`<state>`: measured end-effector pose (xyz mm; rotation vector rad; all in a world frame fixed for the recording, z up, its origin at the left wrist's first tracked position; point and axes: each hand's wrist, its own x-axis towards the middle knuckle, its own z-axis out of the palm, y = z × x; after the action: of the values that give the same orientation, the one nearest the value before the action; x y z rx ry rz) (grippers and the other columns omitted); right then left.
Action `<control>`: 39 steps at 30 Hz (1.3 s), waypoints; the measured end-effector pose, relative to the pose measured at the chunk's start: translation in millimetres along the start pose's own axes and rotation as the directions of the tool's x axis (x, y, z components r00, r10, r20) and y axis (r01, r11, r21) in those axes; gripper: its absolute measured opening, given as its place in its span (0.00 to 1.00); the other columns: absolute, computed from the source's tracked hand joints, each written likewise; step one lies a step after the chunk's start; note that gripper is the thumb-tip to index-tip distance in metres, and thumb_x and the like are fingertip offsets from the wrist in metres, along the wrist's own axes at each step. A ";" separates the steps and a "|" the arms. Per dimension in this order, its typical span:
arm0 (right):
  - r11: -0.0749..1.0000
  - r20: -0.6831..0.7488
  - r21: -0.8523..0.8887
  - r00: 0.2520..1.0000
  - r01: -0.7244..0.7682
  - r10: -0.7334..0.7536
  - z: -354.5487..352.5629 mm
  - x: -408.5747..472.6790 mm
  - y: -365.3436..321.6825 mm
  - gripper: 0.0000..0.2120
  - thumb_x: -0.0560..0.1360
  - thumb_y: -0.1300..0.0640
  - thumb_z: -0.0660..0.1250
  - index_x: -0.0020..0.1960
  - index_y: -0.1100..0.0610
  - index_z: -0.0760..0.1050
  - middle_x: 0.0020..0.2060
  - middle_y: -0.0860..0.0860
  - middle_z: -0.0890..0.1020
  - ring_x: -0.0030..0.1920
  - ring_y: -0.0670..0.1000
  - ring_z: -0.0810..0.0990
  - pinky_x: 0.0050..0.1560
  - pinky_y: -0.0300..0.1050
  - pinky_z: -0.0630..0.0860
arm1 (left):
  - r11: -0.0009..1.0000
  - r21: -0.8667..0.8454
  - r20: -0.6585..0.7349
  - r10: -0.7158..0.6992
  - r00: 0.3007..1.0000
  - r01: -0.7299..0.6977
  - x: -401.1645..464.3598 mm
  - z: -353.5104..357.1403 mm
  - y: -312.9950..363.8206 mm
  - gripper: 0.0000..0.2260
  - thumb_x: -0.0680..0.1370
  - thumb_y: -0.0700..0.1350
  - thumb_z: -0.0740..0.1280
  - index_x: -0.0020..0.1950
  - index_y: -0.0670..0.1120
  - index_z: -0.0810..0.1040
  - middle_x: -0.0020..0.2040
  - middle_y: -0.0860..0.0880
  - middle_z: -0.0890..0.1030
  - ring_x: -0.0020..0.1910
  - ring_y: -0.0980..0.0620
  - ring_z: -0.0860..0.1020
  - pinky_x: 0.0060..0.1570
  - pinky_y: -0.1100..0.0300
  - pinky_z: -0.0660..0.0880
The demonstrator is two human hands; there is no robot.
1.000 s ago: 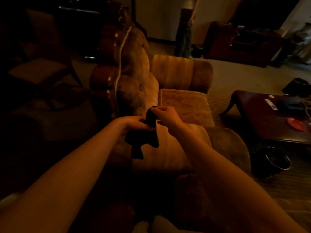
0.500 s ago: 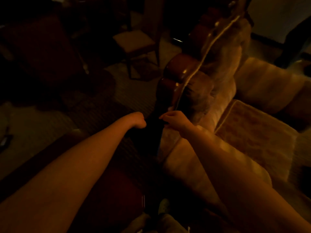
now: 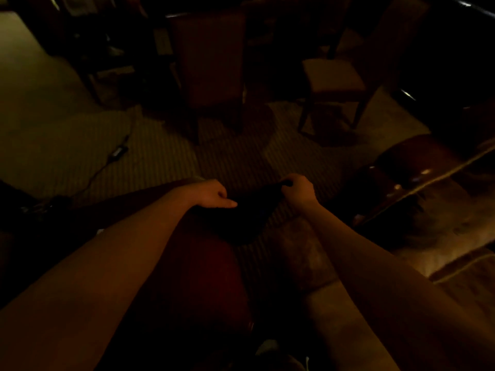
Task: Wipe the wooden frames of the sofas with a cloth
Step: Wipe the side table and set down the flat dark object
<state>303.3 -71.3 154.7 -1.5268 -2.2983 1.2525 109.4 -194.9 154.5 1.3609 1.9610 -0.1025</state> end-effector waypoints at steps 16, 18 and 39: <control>0.918 0.322 -0.261 0.924 0.298 -0.208 148.1 132.7 -103.0 0.11 0.75 0.61 0.63 0.56 0.63 0.72 0.55 0.59 0.74 0.53 0.58 0.77 0.51 0.55 0.78 | 0.862 -0.244 -0.149 -0.487 0.861 0.445 -26.3 13.9 -167.5 0.15 0.79 0.41 0.62 0.65 0.40 0.72 0.64 0.41 0.73 0.61 0.43 0.74 0.59 0.53 0.72; 0.891 0.400 -0.251 0.879 0.379 -0.261 161.5 148.3 -123.7 0.11 0.76 0.60 0.63 0.57 0.63 0.72 0.53 0.58 0.75 0.52 0.58 0.77 0.48 0.51 0.77 | 0.807 -0.335 -0.181 -0.561 0.808 0.486 -32.3 19.4 -172.9 0.19 0.79 0.43 0.62 0.70 0.41 0.68 0.68 0.41 0.70 0.65 0.43 0.71 0.61 0.54 0.68; 0.832 0.544 0.013 0.694 0.555 -0.472 211.5 136.5 -154.0 0.06 0.73 0.67 0.63 0.46 0.69 0.75 0.38 0.59 0.76 0.38 0.59 0.78 0.33 0.50 0.75 | 0.521 -0.251 -0.241 -0.850 0.468 0.816 -85.7 73.8 -137.4 0.15 0.79 0.40 0.60 0.66 0.44 0.72 0.63 0.42 0.73 0.62 0.42 0.70 0.64 0.50 0.62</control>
<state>20.8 -105.0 76.3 -0.4669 -2.9187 1.4657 47.0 -354.8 107.4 0.1960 2.7380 -0.2382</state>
